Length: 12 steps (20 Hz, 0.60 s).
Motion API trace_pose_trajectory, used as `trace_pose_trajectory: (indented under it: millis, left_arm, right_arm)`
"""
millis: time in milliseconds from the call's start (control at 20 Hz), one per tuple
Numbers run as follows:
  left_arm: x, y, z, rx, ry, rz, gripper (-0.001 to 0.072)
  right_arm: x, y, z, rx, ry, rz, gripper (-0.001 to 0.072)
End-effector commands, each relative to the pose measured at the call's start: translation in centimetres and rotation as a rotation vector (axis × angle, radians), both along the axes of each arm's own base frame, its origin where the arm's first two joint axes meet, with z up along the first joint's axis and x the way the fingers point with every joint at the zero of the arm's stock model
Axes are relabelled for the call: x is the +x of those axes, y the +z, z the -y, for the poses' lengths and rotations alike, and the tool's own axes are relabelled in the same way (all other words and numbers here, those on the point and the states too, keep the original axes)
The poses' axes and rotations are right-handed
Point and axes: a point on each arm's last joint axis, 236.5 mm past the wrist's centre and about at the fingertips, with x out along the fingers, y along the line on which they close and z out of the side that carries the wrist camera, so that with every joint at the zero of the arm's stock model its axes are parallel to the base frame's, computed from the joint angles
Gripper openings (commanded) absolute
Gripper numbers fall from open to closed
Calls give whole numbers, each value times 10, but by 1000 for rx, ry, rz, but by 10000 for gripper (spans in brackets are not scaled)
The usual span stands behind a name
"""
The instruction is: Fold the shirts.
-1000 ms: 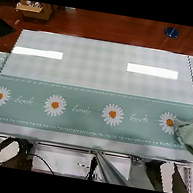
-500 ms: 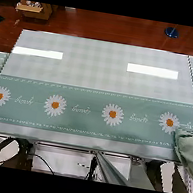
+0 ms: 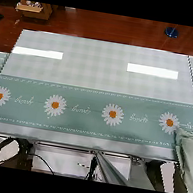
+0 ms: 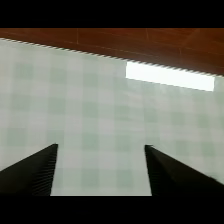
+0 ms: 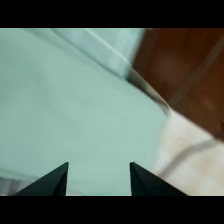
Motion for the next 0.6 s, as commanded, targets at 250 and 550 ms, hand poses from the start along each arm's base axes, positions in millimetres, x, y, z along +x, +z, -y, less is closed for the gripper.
trace_pose_trajectory:
  millis: [250,550]
  left_arm:
    - [19,-78,55,-57,-134,-245,678]
    - [-17,-181,86,206,-221,-666,679]
  right_arm:
    - [336,73,-109,168,734,520,466]
    - [361,21,-197,186,1047,239,529]
